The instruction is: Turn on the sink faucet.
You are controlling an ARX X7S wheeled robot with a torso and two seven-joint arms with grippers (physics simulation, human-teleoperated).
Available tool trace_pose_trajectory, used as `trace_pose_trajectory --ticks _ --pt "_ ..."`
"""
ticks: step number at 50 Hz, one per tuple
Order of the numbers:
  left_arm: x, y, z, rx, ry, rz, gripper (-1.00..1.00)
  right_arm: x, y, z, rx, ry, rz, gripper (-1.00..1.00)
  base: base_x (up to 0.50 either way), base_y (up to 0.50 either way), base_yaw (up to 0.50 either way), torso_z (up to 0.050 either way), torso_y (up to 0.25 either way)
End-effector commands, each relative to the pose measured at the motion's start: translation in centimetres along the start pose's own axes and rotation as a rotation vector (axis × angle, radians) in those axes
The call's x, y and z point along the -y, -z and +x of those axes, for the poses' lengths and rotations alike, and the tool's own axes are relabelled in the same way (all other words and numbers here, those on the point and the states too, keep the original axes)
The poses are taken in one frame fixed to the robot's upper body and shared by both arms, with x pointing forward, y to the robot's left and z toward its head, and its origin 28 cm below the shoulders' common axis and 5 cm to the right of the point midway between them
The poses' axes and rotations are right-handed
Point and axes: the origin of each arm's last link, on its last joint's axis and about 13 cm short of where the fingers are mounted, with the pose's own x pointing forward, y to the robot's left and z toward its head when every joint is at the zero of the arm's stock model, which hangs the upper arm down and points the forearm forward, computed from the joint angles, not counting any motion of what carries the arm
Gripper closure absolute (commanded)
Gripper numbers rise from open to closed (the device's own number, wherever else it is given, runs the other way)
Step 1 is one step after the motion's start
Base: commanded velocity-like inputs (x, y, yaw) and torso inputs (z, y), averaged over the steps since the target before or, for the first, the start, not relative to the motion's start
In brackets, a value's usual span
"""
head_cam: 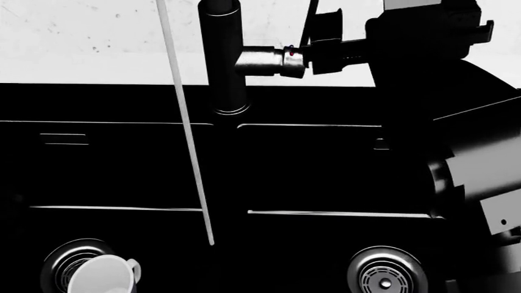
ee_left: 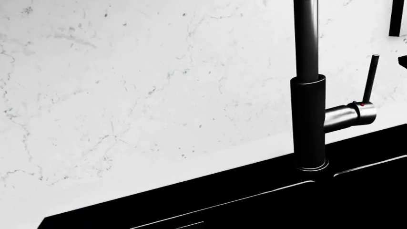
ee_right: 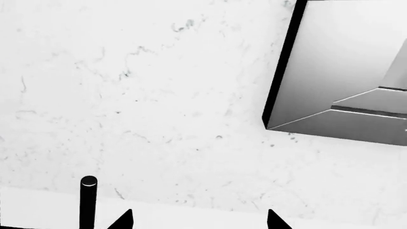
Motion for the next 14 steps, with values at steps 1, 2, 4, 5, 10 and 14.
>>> trace_pose_trajectory --ticks 1,2,4,5,10,14 --pt "0.0 0.2 0.0 -0.005 -0.001 -0.004 -1.00 1.8 0.8 -1.0 0.009 0.053 0.064 -1.00 0.00 0.00 0.00 0.000 0.000" --pt "0.0 0.2 -0.1 -0.004 -0.001 -0.003 -1.00 2.0 0.8 -1.1 0.011 0.058 0.071 -1.00 0.00 0.00 0.00 0.000 0.000" --pt "0.0 0.2 -0.1 -0.004 -0.001 -0.002 -1.00 2.3 0.8 -1.2 0.013 0.065 0.077 -1.00 0.00 0.00 0.00 0.000 0.000" --pt "0.0 0.1 -0.1 -0.004 -0.002 -0.003 -1.00 2.3 0.8 -1.2 0.015 0.066 0.080 -1.00 0.00 0.00 0.00 0.000 0.000" --pt "0.0 0.0 -0.1 -0.002 0.000 -0.006 -1.00 2.9 0.8 -1.6 0.018 0.083 0.093 -1.00 0.00 0.00 0.00 0.000 0.000" --pt "0.0 0.1 -0.1 -0.003 0.000 -0.008 -1.00 3.7 0.7 -2.1 0.026 0.106 0.111 -1.00 0.00 0.00 0.00 0.000 0.000"
